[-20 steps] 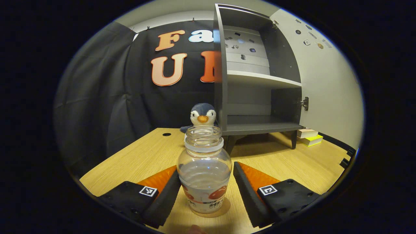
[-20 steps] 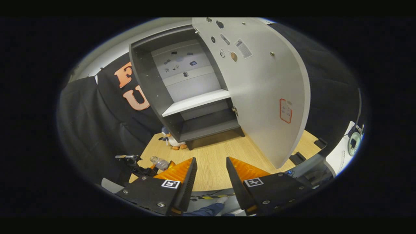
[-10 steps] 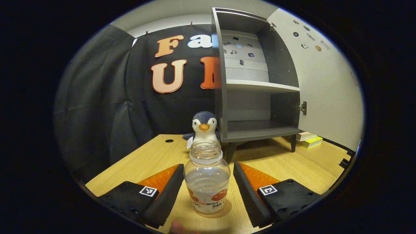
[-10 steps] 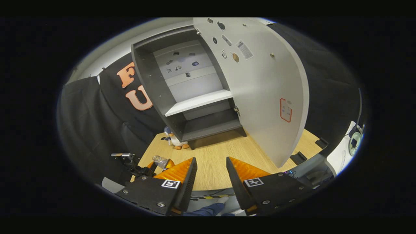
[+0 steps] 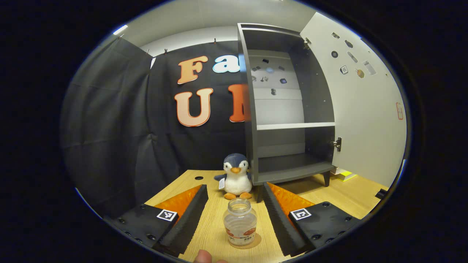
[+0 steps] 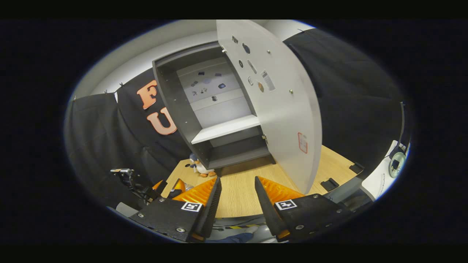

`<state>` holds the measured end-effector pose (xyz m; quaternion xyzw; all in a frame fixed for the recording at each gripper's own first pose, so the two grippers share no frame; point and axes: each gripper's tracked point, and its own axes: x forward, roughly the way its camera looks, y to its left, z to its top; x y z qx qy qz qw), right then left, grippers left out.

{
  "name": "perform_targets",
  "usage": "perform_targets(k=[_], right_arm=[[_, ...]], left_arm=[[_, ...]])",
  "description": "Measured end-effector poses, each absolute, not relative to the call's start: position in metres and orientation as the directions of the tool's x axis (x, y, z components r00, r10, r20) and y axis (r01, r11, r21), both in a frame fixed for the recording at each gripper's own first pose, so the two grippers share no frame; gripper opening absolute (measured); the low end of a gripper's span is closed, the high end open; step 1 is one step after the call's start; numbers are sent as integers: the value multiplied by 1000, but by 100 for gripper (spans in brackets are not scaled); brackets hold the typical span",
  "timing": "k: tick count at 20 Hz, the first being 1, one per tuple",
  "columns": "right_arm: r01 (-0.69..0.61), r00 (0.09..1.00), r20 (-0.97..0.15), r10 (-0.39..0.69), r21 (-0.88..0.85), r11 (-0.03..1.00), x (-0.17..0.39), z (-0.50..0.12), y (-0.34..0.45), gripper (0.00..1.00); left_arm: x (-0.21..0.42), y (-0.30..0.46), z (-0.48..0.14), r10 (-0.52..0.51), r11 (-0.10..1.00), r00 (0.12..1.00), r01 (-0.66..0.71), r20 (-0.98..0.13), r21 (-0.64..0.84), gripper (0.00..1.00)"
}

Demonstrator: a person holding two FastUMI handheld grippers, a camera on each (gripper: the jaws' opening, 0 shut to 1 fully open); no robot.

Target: Open the cabinet door with the right hand, grasp the bottle in the cabinet with the left hand and place it on the coaster, then close the cabinet door with the right hand.

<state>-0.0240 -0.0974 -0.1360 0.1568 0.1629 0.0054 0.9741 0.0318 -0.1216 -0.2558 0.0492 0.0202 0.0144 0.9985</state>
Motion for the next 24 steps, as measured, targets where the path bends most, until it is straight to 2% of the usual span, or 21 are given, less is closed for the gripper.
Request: perform_targets(k=[6,14,17,23,24], right_arm=[[43,981,-192,19,311,950,-41,-84,-138,58],[112,993,-61,-100,230,967,-40,-22,-248,60],[99,995,-51,-89,230,968,-19,-16,-271,60],[33,998,-53,-22,213,976,22,-26,-278,67],[34,998,-56,-24,198,980,23,-27,-278,59]], left_arm=[[19,-154,-173,-28,998,1000,28,1,64,97],[11,-178,-105,-80,996,996,78,40,54,97],[13,-179,-90,-74,996,996,71,51,58,96],[17,-180,-79,-54,995,997,48,59,90,96],[18,-179,-80,-51,995,997,46,55,92,96]])
